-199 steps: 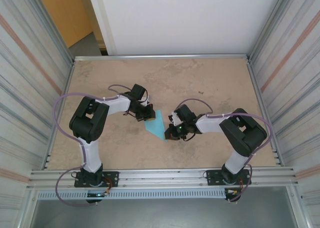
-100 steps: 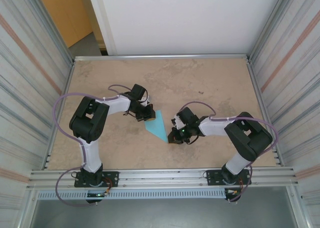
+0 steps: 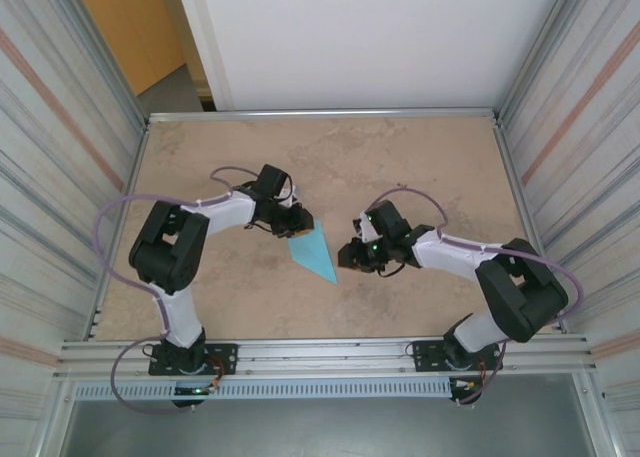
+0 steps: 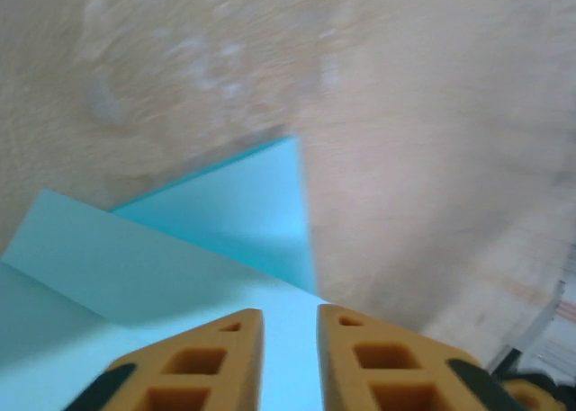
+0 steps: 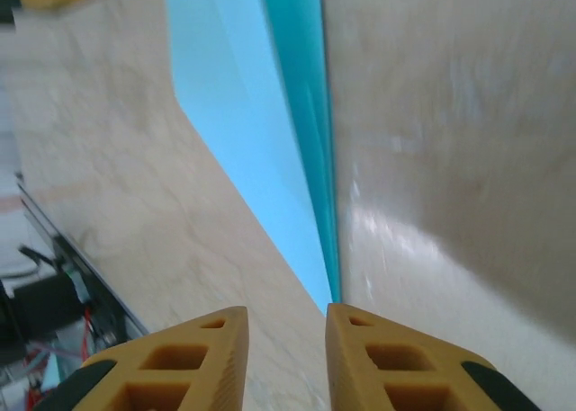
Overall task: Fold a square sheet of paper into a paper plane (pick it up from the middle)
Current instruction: Fourth fold the wing at the center of the table.
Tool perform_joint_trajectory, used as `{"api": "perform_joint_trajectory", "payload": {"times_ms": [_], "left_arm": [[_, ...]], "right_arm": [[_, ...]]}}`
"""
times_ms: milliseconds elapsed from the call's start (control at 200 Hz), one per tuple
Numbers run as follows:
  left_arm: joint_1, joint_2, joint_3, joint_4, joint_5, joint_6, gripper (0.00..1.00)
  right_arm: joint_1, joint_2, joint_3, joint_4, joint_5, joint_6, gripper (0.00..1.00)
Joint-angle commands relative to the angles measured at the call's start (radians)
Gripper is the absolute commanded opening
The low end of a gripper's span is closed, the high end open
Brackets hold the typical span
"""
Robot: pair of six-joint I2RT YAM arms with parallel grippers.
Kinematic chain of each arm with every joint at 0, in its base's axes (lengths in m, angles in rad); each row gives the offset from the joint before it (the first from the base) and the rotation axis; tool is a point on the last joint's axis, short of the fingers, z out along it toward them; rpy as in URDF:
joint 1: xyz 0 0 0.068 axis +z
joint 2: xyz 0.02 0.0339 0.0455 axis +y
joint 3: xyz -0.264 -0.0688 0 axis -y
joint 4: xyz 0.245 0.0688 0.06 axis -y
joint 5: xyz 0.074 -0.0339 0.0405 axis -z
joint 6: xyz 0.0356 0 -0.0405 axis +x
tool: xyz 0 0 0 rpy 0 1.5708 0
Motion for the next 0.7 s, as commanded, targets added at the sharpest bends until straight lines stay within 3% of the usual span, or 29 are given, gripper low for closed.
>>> {"api": "perform_joint_trajectory", "payload": {"times_ms": [0, 95, 266, 561, 697], "left_arm": [[0.018, -0.127, -0.054, 0.089, 0.015, -0.072, 0.34], [0.047, -0.186, -0.133, 0.149, 0.018, -0.118, 0.4], [0.082, -0.252, -0.255, 0.224, 0.047, -0.178, 0.51], [0.087, -0.255, -0.345, 0.292, 0.081, -0.218, 0.54], [0.088, -0.251, -0.35, 0.303, 0.087, -0.22, 0.55]], "right_arm": [[-0.029, 0.037, 0.061, 0.061, 0.016, -0.015, 0.35], [-0.042, 0.091, 0.105, 0.077, 0.002, -0.044, 0.41], [-0.051, 0.218, 0.194, 0.072, -0.032, -0.097, 0.43], [-0.063, 0.374, 0.28, 0.107, -0.146, -0.148, 0.33], [-0.066, 0.409, 0.302, 0.112, -0.196, -0.18, 0.24]]}}
